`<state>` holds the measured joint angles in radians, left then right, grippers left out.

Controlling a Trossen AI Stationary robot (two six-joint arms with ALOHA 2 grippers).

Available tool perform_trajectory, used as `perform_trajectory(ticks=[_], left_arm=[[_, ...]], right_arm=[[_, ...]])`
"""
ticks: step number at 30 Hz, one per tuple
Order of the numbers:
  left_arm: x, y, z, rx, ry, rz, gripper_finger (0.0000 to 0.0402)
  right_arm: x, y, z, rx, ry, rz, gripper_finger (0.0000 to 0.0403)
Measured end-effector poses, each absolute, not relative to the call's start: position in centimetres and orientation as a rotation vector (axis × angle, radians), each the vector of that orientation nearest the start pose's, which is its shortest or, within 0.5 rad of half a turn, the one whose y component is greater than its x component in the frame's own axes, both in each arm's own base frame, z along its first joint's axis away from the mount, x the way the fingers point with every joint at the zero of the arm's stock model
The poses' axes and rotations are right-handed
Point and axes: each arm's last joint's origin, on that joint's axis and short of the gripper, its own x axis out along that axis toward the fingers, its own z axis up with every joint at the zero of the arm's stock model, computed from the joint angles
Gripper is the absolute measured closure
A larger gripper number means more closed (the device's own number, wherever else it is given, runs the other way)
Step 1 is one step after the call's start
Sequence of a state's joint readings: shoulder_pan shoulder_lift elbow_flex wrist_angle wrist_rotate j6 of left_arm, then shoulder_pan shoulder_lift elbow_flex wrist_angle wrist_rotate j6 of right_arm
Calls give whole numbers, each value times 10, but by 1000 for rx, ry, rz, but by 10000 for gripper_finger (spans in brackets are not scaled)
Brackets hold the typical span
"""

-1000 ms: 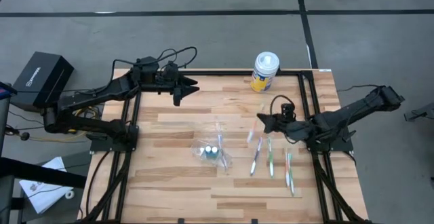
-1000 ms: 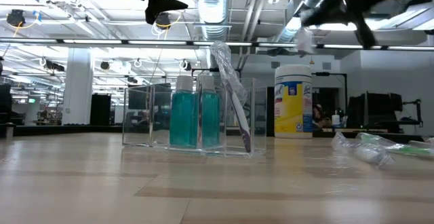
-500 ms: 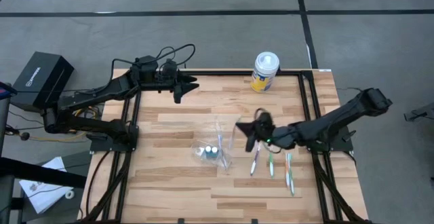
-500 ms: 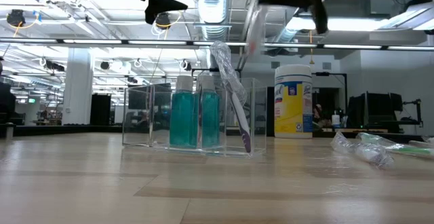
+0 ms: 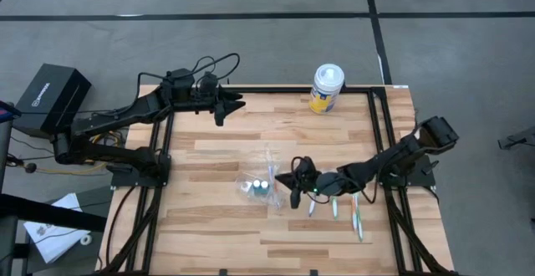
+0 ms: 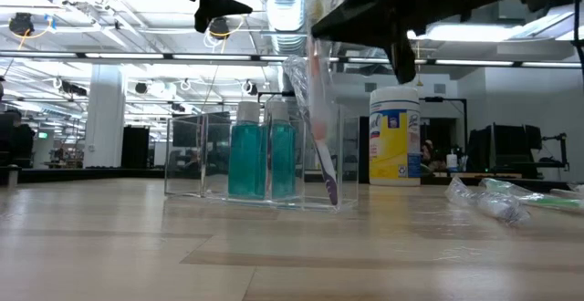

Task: Pick & Place toothbrushing station
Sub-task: Put the left orange toothbrush into the transparent organizer

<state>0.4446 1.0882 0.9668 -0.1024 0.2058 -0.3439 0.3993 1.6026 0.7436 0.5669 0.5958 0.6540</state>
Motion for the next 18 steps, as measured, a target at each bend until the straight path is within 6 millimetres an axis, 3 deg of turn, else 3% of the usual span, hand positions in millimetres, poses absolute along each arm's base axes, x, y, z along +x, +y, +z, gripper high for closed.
perform_trajectory(ticks=[10, 18], left_arm=[[221, 99, 346, -408, 171, 272, 225], [221, 99, 346, -406, 172, 271, 225]], right_arm=[[307, 118, 165, 558, 305, -236, 403], [305, 121, 169, 572, 310, -201, 403]])
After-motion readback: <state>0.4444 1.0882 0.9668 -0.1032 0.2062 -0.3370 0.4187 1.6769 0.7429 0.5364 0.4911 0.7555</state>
